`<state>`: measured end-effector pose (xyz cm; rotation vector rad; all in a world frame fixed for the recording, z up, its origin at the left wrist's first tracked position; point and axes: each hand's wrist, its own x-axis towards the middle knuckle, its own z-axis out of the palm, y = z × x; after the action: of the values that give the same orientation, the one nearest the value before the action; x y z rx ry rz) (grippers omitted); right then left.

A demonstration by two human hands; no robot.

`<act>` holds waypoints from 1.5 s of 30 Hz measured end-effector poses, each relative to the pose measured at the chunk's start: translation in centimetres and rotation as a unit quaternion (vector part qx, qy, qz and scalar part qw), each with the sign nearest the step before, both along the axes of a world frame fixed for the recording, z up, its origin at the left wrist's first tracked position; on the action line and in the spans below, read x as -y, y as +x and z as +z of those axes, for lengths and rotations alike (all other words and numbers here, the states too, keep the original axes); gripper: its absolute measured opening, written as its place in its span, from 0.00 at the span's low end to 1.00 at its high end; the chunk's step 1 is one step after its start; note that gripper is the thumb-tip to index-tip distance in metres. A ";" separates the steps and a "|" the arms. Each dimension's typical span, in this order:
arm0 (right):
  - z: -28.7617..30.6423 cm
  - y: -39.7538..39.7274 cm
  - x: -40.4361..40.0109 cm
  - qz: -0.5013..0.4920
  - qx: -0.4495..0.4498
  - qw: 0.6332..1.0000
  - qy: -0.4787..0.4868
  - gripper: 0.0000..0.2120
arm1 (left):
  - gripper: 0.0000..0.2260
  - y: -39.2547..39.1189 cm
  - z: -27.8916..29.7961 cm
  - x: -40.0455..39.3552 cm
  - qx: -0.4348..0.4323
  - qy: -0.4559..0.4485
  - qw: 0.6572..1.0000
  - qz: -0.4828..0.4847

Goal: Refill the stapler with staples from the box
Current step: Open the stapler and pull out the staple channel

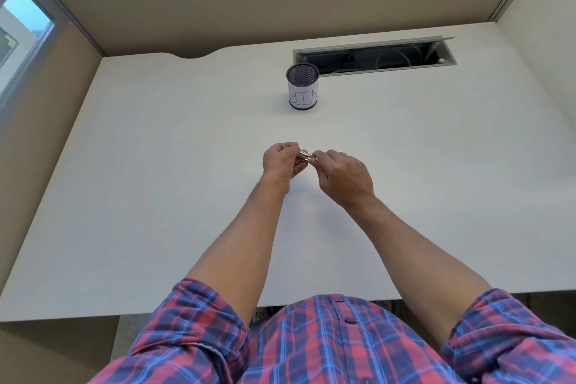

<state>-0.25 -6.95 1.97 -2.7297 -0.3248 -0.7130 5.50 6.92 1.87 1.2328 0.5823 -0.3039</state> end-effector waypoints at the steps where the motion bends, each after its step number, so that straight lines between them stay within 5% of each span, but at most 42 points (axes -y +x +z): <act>1: 0.0 0.0 -0.1 -0.002 0.005 1.000 -0.003 0.06 | 0.08 -0.1 0.0 0.2 0.001 -0.008 1.000 0.010; 9: -0.5 -0.3 -0.2 0.016 0.038 0.998 -0.049 0.05 | 0.13 -0.3 0.2 0.1 -0.029 -0.073 0.996 0.033; 24: -0.6 -0.3 0.8 -0.014 0.002 0.990 0.142 0.06 | 0.15 -1.4 0.8 -3.0 0.095 -0.173 0.972 -0.124; 34: -1.1 -0.1 0.8 -0.006 -0.126 0.911 0.394 0.04 | 0.11 -1.0 3.4 -2.6 0.215 0.009 0.961 -0.173; 38: -0.9 0.0 0.5 -0.011 -0.175 0.833 0.524 0.03 | 0.12 -0.9 4.7 -2.1 0.246 0.069 0.949 -0.186; 42: -0.6 0.1 0.5 -0.004 -0.187 0.785 0.591 0.04 | 0.22 -0.7 5.6 -1.6 0.300 0.190 0.908 -0.220; 45: -0.6 0.4 0.5 -0.023 -0.189 0.767 0.612 0.04 | 0.20 -0.5 5.6 -1.1 0.345 0.308 0.853 -0.243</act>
<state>0.13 -7.44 1.42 -1.5221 0.2551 -0.1858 4.97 8.05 7.43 1.9837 -0.3110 -0.0645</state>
